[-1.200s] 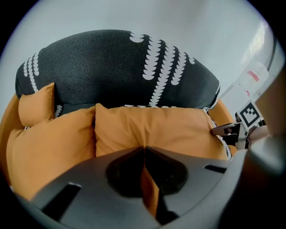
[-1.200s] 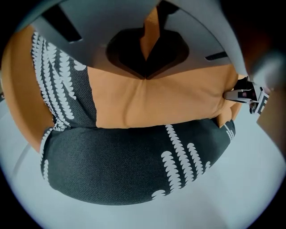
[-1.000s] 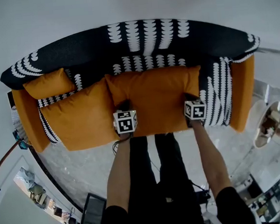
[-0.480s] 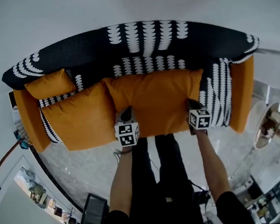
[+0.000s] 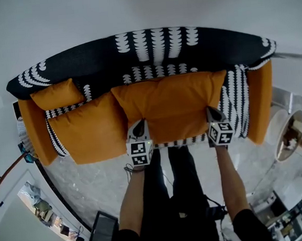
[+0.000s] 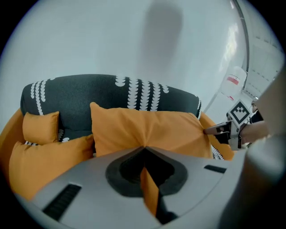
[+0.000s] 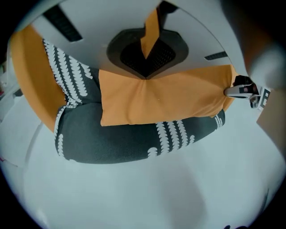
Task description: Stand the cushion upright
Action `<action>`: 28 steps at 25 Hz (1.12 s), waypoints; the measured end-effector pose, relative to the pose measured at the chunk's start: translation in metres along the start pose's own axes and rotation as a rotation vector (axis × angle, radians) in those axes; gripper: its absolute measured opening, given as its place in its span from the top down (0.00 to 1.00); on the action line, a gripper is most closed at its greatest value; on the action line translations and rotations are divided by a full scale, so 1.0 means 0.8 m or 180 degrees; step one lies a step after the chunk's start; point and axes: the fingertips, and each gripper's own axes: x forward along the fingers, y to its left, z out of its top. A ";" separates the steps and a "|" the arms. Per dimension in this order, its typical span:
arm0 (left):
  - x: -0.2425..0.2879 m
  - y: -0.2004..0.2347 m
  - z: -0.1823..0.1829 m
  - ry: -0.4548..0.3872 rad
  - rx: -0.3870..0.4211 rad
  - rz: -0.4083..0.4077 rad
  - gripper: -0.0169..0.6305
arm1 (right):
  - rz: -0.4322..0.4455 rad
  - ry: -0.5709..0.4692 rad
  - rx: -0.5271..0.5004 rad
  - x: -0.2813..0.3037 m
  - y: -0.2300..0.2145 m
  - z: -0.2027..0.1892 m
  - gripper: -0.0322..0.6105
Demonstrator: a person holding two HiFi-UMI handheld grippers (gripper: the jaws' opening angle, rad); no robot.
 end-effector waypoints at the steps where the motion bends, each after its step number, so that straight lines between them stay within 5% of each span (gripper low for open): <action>1: 0.000 -0.003 0.009 -0.0053 0.0026 -0.0008 0.97 | -0.0013 -0.0071 -0.0001 -0.004 -0.003 0.012 0.96; 17: 0.050 -0.061 0.179 -0.0794 0.0432 -0.0209 0.97 | -0.0338 -0.0945 0.0056 -0.049 -0.084 0.163 0.96; 22: 0.066 -0.066 0.187 -0.0895 0.0453 -0.0180 0.97 | -0.0419 -0.1023 0.0083 -0.040 -0.096 0.181 0.96; 28: 0.100 -0.058 0.153 -0.0675 0.0279 -0.0105 0.97 | -0.0454 -0.0796 0.0163 -0.002 -0.106 0.147 0.96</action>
